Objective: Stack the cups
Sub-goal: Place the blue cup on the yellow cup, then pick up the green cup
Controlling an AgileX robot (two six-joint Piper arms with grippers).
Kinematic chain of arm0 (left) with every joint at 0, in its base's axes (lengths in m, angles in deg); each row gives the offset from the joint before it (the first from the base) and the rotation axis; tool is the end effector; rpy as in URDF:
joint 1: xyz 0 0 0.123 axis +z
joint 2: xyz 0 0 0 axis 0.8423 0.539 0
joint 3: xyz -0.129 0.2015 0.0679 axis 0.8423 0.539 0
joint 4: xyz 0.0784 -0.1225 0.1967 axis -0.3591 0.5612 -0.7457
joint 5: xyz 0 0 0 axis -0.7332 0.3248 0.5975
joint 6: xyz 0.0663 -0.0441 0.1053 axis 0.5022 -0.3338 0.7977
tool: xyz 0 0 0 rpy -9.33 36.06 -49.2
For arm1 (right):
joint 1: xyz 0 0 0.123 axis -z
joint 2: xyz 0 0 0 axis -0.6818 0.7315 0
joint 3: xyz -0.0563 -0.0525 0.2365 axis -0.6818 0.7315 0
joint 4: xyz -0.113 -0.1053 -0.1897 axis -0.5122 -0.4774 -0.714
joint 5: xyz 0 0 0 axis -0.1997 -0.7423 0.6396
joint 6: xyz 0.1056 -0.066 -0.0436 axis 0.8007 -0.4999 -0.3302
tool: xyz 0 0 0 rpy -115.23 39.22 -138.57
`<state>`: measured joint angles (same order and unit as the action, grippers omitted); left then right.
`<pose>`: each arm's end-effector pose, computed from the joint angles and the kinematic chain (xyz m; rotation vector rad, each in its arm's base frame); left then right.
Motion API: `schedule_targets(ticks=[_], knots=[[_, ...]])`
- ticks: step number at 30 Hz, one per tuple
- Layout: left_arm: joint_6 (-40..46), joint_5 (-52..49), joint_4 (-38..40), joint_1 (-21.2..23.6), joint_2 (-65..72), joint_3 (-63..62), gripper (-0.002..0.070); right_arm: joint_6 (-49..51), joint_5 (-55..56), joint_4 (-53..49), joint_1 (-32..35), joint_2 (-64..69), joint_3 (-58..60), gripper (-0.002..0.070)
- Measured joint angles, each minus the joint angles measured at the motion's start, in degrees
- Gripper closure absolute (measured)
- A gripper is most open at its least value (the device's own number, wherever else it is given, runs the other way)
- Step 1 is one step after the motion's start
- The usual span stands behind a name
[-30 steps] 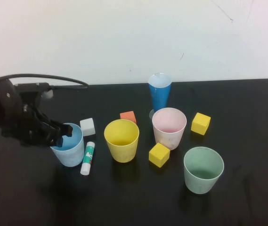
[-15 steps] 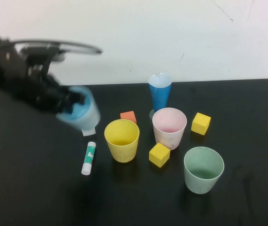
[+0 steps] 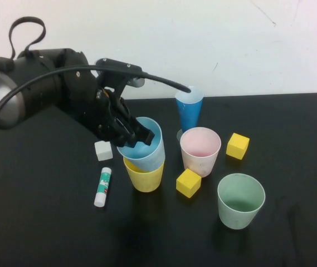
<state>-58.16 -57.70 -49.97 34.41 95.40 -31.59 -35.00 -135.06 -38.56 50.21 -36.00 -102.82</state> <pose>0.3622 -0.1764 0.2021 0.6003 2.5094 -0.3484 0.1380 0.0286 0.2290 -0.4552 2.1897 0.1348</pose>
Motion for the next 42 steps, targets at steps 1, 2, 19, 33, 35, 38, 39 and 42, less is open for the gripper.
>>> schedule_targets(ticks=[1, 2, 19, 33, 35, 38, 39, 42], knots=[[0.0, 0.0, -0.4, 0.0, 0.4, 0.0, 0.0657, -0.7, 0.0, 0.4, 0.0, 0.0, 0.0, 0.0679], [0.0, 0.1, -0.7, 0.1, 0.6, 0.0, 0.0657, -1.6, 0.0, 1.2, 0.0, 0.0, 0.0, 0.0679], [-3.8, 5.5, -8.1, 0.1, -6.2, 0.0, 0.0552, -16.3, -8.3, 8.1, 0.0, 9.2, -9.0, 0.0679], [1.8, 17.1, -9.9, 0.1, -41.7, 11.8, 0.0673, -26.2, -7.5, 15.6, 0.0, 32.5, -17.6, 0.0679], [1.8, 17.4, -10.1, 0.1, -46.9, 16.8, 0.0673, -28.8, -6.6, 16.7, -0.3, 34.7, -17.7, 0.0678], [1.8, 17.4, -10.0, 0.1, -54.7, 25.4, 0.0673, -31.4, -5.0, 17.0, -3.2, 38.0, -18.8, 0.0667], [1.8, 17.2, -10.0, 0.1, -56.5, 28.0, 0.0673, -31.9, -4.4, 17.0, -4.8, 39.0, -19.4, 0.0650], [1.8, 17.3, -9.7, 0.1, -62.5, 35.0, 0.0673, -32.2, -1.9, 15.2, -10.6, 42.2, -21.7, 0.0561]])
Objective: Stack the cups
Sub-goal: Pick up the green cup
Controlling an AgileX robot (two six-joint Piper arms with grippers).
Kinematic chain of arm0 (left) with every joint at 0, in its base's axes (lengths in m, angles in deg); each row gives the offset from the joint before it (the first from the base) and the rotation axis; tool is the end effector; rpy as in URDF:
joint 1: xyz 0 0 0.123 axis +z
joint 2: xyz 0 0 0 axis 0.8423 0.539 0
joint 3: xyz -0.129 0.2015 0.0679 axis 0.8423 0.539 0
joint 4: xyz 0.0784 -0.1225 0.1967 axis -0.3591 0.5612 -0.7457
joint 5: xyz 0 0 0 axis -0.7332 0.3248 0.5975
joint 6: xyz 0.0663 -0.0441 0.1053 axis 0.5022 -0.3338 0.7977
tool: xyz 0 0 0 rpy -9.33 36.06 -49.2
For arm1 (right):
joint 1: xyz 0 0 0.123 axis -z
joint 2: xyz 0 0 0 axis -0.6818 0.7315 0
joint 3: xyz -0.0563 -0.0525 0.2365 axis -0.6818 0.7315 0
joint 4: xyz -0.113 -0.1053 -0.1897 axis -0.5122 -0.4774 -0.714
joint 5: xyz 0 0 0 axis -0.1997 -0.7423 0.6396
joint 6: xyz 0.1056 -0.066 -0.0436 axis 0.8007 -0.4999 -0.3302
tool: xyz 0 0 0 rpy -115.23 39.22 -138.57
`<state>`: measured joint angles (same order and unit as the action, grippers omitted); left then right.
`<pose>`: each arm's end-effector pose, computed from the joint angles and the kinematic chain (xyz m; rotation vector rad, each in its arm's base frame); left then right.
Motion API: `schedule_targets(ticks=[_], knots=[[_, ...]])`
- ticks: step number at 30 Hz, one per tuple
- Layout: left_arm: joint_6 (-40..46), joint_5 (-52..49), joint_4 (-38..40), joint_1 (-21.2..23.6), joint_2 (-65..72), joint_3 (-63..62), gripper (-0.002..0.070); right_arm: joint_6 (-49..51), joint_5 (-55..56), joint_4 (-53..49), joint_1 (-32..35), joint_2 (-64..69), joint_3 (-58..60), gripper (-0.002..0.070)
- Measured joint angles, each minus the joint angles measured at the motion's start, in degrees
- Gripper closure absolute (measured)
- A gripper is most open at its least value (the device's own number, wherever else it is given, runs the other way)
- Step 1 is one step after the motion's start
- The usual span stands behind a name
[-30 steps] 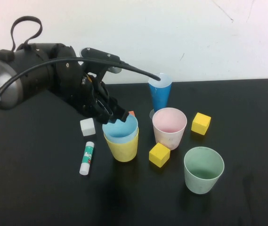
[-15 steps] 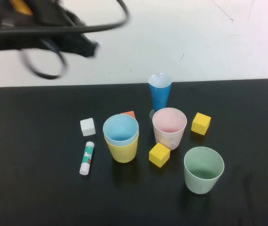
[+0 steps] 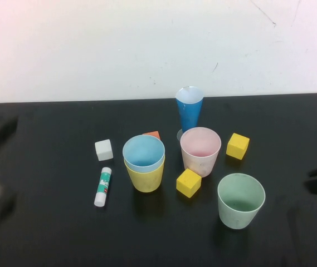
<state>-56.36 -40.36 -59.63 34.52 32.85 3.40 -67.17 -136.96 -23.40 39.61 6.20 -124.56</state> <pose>0.1811 -0.0807 0.3536 0.5219 1.7172 -0.1929 0.2443 0.0836 0.2253 -1.1143 2.1471 0.4126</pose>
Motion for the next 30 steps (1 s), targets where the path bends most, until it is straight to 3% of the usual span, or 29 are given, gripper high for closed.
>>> schedule_targets(ticks=[5, 7, 18, 23, 28, 30], knots=[[0.0, 3.2, 0.8, 0.0, -9.3, 10.8, 0.0673, 0.0, 5.3, -6.3, -9.0, 6.4, -4.1, 0.0330], [0.0, 5.2, 0.7, 0.0, -13.1, 14.3, 0.0673, 0.0, 8.4, -7.9, -10.7, 9.6, -5.7, 0.0271], [0.0, 8.4, 0.7, 0.0, -22.3, 26.1, 0.0673, 0.0, 13.9, -8.0, -11.3, 30.4, -13.6, 0.0230], [-0.3, 11.3, -0.3, 0.0, -22.3, 27.9, 0.0673, 0.0, 11.0, -6.0, -11.3, 36.4, -16.1, 0.0286], [-0.3, 12.4, -0.4, 0.0, -22.3, 27.9, 0.0673, 0.4, 6.4, -5.8, -11.3, 38.9, -20.4, 0.0568], [-0.3, 12.5, -0.4, 0.0, -22.3, 27.9, 0.0673, 1.1, 3.8, -5.8, -11.3, 38.9, -23.0, 0.0626]])
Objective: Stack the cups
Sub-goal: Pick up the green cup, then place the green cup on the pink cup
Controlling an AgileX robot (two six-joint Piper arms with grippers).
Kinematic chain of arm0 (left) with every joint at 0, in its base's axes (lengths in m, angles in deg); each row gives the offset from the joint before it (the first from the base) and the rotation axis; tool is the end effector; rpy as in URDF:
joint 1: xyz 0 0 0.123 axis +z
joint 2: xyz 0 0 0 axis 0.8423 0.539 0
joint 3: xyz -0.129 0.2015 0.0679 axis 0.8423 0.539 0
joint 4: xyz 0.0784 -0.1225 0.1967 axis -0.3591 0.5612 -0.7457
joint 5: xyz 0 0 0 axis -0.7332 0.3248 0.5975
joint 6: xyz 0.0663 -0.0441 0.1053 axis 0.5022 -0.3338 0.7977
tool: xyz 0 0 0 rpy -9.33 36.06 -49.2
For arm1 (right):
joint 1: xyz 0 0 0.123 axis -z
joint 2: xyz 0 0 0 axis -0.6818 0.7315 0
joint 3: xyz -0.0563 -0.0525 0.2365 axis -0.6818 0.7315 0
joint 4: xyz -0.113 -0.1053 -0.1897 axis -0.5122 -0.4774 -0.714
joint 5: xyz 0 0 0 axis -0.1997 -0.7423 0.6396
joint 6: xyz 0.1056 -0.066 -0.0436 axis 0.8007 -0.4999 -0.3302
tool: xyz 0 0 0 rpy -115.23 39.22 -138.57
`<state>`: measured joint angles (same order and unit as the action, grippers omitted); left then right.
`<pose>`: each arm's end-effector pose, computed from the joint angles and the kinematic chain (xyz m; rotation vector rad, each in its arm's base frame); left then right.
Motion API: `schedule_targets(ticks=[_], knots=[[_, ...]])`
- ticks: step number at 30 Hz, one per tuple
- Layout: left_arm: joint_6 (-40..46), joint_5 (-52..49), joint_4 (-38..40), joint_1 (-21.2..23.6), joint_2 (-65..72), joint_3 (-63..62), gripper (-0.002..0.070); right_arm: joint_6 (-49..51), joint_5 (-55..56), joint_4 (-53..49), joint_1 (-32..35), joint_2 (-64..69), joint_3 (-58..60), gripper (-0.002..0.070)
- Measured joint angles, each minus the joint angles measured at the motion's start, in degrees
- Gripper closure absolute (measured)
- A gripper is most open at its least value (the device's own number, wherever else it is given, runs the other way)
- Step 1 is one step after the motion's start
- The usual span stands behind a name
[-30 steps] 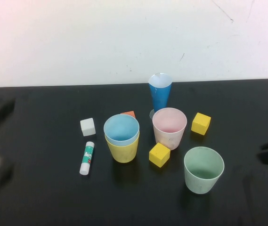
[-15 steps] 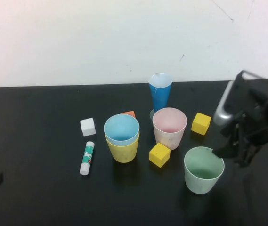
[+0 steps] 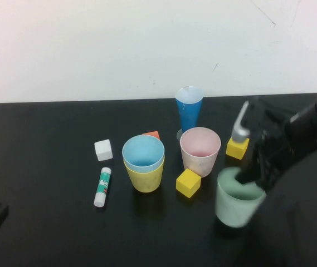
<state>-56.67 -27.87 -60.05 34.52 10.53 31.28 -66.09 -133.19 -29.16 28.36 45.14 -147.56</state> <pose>0.1357 -0.0592 0.2700 0.4749 1.6050 -0.1888 0.3409 0.1486 0.1212 -1.4067 2.2982 0.4940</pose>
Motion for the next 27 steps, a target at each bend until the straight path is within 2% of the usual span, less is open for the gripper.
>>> schedule_targets(ticks=[7, 13, 21, 27], knots=[[0.0, 1.1, 0.0, 0.0, 0.0, 0.0, 0.0673, 5.7, -12.2, -0.3, -0.6, 0.1, -17.2, 0.0651], [0.0, 1.1, 0.0, 0.0, 0.0, 0.0, 0.0673, 8.3, -11.7, -0.8, -2.9, 1.1, -29.5, 0.0652], [0.0, 1.3, 0.0, 0.0, 0.0, 0.0, 0.0673, 8.9, -8.5, -7.9, -4.7, 7.6, -31.4, 0.0652], [0.1, 1.5, 0.0, 0.0, 0.0, 0.0, 0.0673, 8.9, -6.9, -9.4, -4.7, 9.6, -31.4, 0.0647]])
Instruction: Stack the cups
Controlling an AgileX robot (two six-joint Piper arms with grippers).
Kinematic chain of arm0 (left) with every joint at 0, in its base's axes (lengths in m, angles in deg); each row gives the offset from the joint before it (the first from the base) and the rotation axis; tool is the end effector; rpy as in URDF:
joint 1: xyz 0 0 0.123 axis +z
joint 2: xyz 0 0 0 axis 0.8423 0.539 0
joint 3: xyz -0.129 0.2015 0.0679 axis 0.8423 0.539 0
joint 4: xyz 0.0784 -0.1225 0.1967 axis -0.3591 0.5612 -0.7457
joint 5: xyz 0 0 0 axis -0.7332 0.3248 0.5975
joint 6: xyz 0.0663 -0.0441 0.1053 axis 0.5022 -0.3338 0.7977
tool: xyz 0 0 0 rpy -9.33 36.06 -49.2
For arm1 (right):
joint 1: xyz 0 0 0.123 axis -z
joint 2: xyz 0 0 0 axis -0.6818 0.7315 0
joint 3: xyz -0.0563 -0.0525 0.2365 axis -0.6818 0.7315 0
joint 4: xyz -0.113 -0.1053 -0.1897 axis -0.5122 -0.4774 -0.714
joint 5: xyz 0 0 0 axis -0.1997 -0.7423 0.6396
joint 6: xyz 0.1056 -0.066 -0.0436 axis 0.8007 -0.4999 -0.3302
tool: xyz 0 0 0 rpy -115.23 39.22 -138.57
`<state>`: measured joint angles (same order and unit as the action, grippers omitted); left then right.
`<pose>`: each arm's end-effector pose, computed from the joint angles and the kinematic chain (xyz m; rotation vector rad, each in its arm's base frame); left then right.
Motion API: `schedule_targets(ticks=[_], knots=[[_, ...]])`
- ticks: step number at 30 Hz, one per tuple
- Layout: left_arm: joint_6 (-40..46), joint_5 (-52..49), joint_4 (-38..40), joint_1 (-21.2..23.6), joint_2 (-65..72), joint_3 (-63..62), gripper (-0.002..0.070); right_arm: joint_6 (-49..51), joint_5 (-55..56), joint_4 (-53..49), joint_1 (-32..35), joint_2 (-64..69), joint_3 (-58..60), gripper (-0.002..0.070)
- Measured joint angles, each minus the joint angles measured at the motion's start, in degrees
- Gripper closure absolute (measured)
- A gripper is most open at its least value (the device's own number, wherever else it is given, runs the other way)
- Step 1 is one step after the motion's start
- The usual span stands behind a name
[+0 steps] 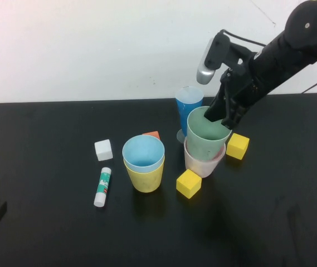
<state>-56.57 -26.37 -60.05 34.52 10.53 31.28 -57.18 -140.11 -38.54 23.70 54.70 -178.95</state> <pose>0.1361 -0.0591 0.2734 0.4676 1.5798 -0.1881 0.4106 0.1957 0.1948 -1.4687 2.0793 0.3275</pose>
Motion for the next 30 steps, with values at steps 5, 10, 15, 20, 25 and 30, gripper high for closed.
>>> schedule_targets(ticks=[5, 10, 15, 20, 25, 30], knots=[[0.0, 0.0, 0.0, 0.0, 0.0, 0.0, 0.0673, 0.2, 1.4, 0.0, 0.0, 0.0, 0.0, 0.0555], [0.0, 0.0, 0.0, 0.0, 0.0, 0.0, 0.0673, 2.1, 1.2, 0.0, 0.0, 0.0, -0.5, 0.0433], [0.0, -0.4, 0.0, 0.0, 0.0, 0.0, 0.0673, 5.2, -5.3, -7.0, -0.1, -1.3, -5.2, 0.0416], [0.0, -0.4, 0.3, 0.0, 0.0, 0.0, 0.0673, 11.6, -15.3, -23.1, -0.3, -6.5, -13.4, 0.0531], [0.0, -0.2, 2.5, 0.0, -0.1, 0.0, 0.0673, 17.6, -17.3, -27.5, 0.3, -16.2, -14.6, 0.0654], [-0.3, -0.2, 3.8, 0.0, -3.2, 0.0, 0.0673, 19.6, -17.1, -27.5, 0.3, -29.0, -10.7, 0.0670]])
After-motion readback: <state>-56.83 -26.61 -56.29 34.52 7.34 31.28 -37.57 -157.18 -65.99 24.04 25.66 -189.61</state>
